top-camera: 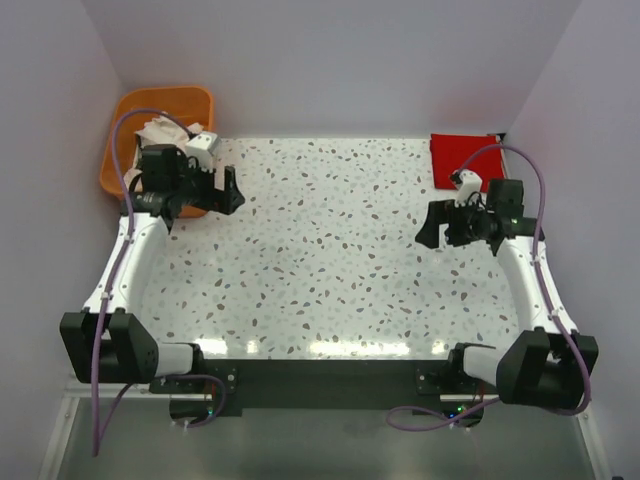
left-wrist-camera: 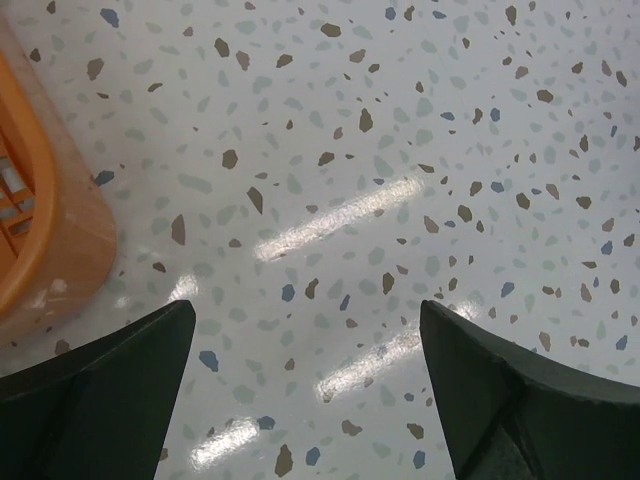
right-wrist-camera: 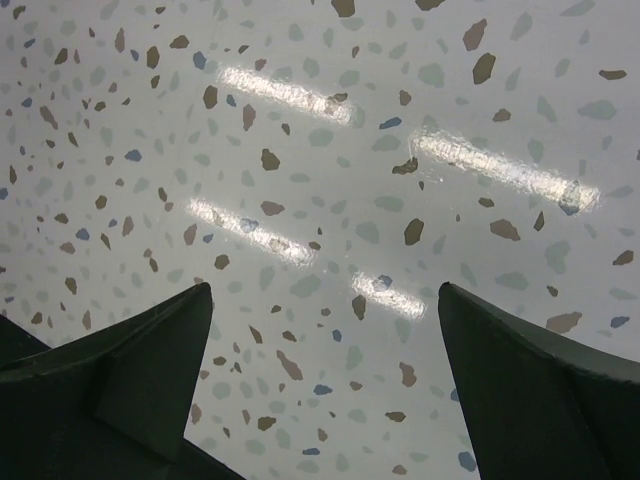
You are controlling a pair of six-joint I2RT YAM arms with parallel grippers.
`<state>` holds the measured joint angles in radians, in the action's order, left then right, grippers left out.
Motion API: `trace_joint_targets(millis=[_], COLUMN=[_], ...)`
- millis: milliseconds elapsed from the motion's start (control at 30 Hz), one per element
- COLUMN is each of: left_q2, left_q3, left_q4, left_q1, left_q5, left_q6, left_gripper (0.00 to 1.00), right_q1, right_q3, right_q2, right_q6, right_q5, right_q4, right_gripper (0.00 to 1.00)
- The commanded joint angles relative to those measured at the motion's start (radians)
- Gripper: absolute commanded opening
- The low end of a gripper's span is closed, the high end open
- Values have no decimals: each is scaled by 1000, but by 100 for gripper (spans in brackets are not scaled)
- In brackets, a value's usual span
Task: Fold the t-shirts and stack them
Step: Grab the tshirt from the pile
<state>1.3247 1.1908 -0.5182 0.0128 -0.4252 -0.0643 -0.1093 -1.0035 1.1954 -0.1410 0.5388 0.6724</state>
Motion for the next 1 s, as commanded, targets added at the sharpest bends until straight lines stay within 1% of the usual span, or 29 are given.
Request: trace_joint_targets(millis=[0,67,100,167,200,233,267,333,367,400,433,467,500,533,567,600,667,767,833,867,967], left_q2=[-30,-7,5,51,91,112,135,203,226,255,318,355,428,467,566,597,684,766,847,899,979], left_q3=[21,59,117,186,264,301,379,447,510,545,582,658,696,734,844,845,898,966,1010,1027,1057], left_q4=[12,1,-2,-2,-3,3,6,41,53,63,73,75,75,73,87,93,115,150,164,162,173], left_q1=[-89,-122,-157,-192,-217,-227,-234,-244,-255,-263,-270,-281,-283,-287,-300,-300,-306,-307,-306,-307,-306], left_q5=[-89,-127,-138,-149,-147,-138,-85,-34,3,11,9,22,32,58,103,103,129,167,202,210,255], left_q6=[38,52,57,57,84,93,101,113,115,118,124,130,133,136,129,126,110,78,69,43,26], left_gripper=[100,100,100,100,100,100,100,100,100,100,100,100,100,100,100,100,100,99,99,99,99], right_q1=[17,28,43,65,69,75,85,91,95,99,100,102,102,102,100,100,102,102,102,102,102], right_q3=[-47,-61,-69,-90,-96,-104,-116,-132,-135,-136,-138,-139,-141,-142,-147,-149,-152,-161,-172,-176,-204], right_q2=[39,56,70,85,104,112,119,138,142,145,154,159,165,174,191,191,207,233,251,271,303], right_q6=[27,29,27,27,26,24,23,18,12,12,11,11,11,12,17,17,12,1,-5,-8,-20], right_q5=[30,23,17,-3,-8,-14,-23,-33,-40,-45,-48,-53,-56,-57,-71,-71,-79,-92,-99,-103,-112], right_q4=[-40,-48,-50,-56,-57,-59,-57,-53,-54,-54,-57,-60,-62,-65,-68,-66,-69,-63,-57,-54,-47], right_gripper=[99,99,98,99,99,99,98,99,99,99,99,99,99,99,99,99,99,99,99,99,99])
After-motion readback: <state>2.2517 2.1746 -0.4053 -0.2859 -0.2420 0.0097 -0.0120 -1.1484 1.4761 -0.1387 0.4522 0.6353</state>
